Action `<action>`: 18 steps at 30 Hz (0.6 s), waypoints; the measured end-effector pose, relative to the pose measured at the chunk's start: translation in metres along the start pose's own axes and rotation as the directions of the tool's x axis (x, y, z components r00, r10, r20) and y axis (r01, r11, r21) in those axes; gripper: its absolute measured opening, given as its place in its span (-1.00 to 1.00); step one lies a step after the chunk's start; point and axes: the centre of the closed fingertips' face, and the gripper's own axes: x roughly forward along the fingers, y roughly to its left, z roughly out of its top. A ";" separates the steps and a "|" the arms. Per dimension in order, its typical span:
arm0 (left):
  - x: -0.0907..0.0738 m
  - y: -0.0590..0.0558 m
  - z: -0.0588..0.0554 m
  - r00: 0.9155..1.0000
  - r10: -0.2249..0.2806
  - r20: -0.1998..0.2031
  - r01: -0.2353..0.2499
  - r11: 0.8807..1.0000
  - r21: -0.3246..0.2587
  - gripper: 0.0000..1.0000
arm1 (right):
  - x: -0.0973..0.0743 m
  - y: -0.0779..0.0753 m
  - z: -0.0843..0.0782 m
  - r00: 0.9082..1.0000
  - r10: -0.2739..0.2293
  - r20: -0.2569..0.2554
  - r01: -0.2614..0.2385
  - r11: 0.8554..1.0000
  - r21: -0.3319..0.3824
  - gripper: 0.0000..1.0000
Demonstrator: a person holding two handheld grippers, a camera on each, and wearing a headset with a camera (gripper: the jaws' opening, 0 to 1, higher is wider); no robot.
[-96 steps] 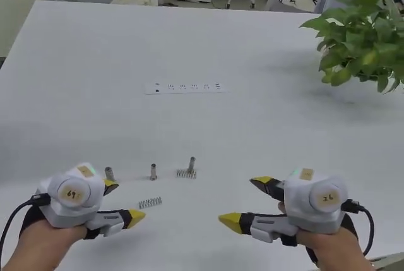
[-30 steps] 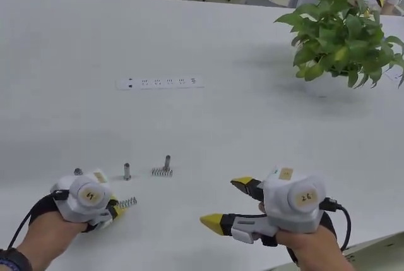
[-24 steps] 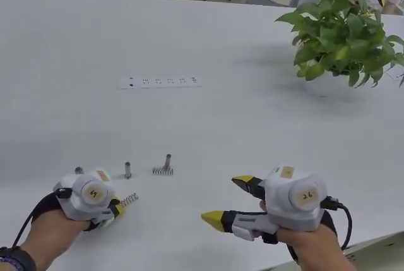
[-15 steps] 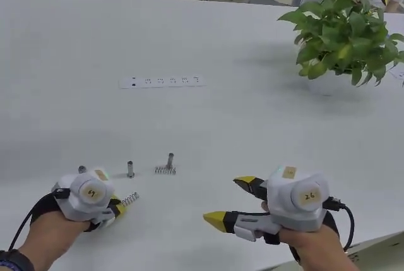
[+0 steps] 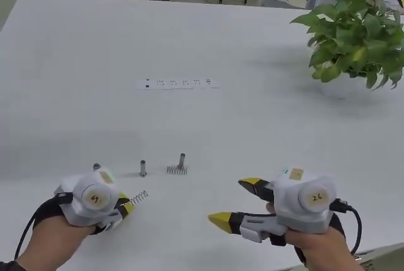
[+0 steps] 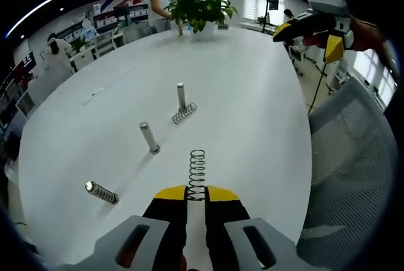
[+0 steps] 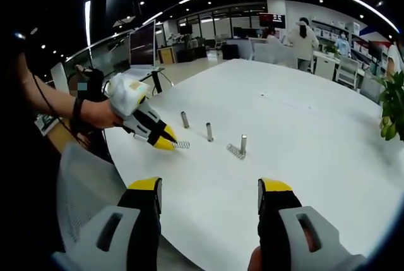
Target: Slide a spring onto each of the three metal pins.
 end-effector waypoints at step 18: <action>-0.037 -0.008 0.012 0.998 0.053 0.032 -0.053 0.998 0.026 -0.95 | 0.003 0.012 -0.008 0.999 0.044 -0.002 -0.044 0.999 -0.005 0.20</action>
